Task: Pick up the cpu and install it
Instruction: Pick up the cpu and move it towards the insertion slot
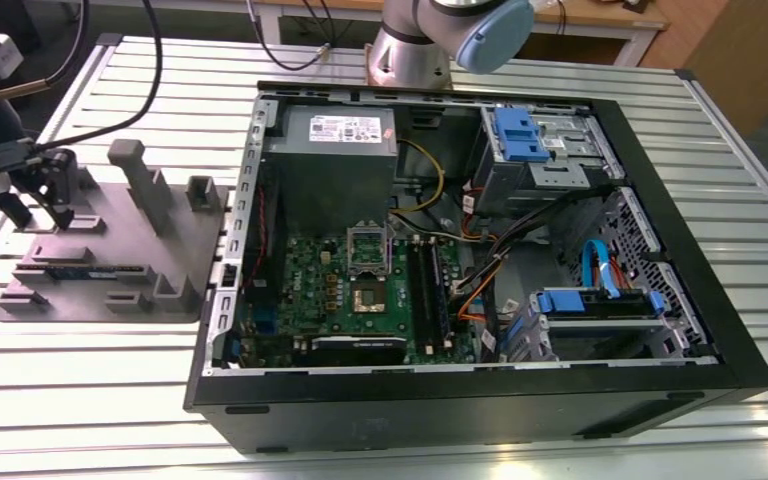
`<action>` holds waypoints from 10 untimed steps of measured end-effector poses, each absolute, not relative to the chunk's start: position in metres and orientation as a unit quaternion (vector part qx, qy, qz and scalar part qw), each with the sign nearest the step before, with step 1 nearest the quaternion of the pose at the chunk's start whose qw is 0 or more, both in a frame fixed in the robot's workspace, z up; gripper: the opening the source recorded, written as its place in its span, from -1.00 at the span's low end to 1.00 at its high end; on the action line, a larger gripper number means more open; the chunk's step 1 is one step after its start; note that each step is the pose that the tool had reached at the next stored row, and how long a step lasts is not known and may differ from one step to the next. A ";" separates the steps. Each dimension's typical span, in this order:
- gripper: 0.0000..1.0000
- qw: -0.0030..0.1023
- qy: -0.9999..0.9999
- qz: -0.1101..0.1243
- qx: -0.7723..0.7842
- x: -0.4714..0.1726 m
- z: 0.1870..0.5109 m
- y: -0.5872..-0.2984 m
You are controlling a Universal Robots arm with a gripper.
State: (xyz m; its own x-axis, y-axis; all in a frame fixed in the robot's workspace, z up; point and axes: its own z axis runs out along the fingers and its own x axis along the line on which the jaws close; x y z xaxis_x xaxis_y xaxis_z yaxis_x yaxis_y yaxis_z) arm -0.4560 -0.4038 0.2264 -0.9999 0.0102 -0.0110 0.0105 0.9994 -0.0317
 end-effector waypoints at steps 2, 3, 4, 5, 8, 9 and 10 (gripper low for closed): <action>-0.05 0.005 1.000 -0.016 0.005 -0.456 0.227 -0.404; -0.05 0.005 1.000 -0.016 0.005 -0.456 0.227 -0.404; -0.05 0.005 1.000 -0.016 0.005 -0.456 0.228 -0.404; -0.05 0.005 1.000 -0.016 0.005 -0.456 0.228 -0.404; -0.05 0.005 1.000 -0.016 0.005 -0.456 0.229 -0.404; -0.05 0.006 1.000 -0.016 0.005 -0.456 0.229 -0.404; -0.05 0.005 1.000 -0.016 0.005 -0.456 0.229 -0.404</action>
